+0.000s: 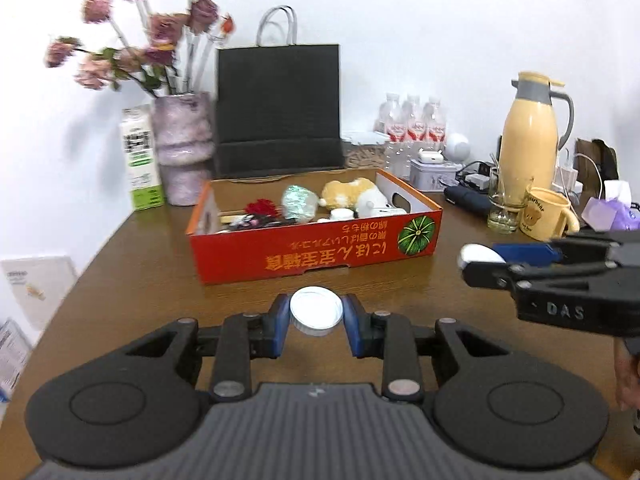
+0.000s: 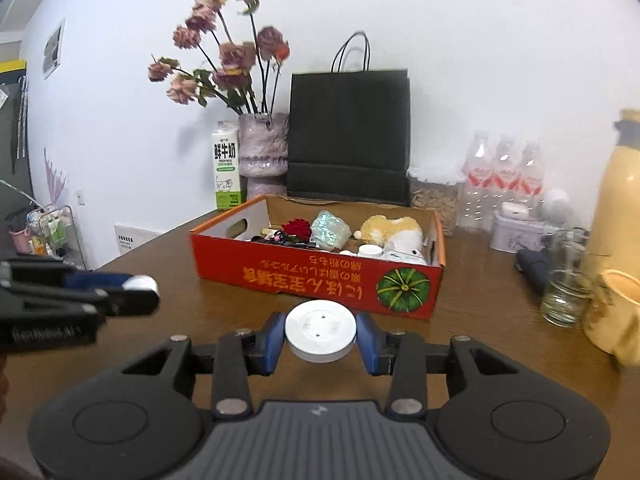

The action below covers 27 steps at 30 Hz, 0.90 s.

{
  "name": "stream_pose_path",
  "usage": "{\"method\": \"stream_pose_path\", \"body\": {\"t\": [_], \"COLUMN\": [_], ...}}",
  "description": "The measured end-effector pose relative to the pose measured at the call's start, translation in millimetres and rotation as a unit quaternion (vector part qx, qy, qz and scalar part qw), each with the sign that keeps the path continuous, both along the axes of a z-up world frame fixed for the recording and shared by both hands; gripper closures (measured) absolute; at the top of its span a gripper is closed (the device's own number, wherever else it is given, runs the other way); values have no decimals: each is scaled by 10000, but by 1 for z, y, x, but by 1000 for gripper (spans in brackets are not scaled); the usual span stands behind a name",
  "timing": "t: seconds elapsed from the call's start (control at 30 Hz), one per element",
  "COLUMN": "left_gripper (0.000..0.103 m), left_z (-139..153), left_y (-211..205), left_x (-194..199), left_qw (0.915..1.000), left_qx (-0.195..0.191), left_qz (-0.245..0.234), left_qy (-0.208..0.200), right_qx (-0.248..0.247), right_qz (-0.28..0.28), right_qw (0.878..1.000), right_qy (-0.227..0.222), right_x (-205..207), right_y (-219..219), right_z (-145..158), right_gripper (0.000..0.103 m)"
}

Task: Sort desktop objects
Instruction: 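Lift both held white caps and pull the tools back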

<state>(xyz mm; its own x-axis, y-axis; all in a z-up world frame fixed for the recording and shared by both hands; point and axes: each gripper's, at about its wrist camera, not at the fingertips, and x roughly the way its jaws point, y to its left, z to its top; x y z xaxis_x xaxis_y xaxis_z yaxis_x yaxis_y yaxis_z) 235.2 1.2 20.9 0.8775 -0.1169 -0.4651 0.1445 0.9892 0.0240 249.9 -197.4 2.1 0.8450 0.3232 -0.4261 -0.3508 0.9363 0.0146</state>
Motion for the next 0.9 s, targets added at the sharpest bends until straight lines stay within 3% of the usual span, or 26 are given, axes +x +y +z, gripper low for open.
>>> {"method": "stream_pose_path", "body": {"t": [0.23, 0.4, 0.5, 0.57, 0.63, 0.77, 0.9], "left_gripper": [73, 73, 73, 73, 73, 73, 73], "left_z": [19, 35, 39, 37, 31, 20, 23], "left_y": [6, -5, -12, -11, -10, -20, -22], "left_x": [-93, -159, -196, -212, -219, -230, -233], "left_qw": [9986, 9994, 9991, 9990, 9998, 9997, 9983], "left_qx": [-187, -276, -181, -168, -109, -34, 16], "left_qz": [483, 103, -154, -230, 15, 222, 371], "left_qy": [51, -190, -356, -347, -179, -122, -442], "right_qx": [468, 614, 439, 454, 310, 91, 141], "right_qz": [-354, -257, -33, 64, 39, -36, -51], "right_qw": [9983, 9978, 9990, 9987, 9986, 9997, 9998], "right_qy": [27, -21, 2, 240, 430, 221, 123], "right_x": [-99, -167, -199, -218, -232, -259, -262], "right_y": [-24, -29, -29, -37, -42, -43, -36], "right_z": [22, 33, 36, 32, 27, 31, 32], "right_gripper": [65, 65, 65, 65, 65, 65, 65]}}
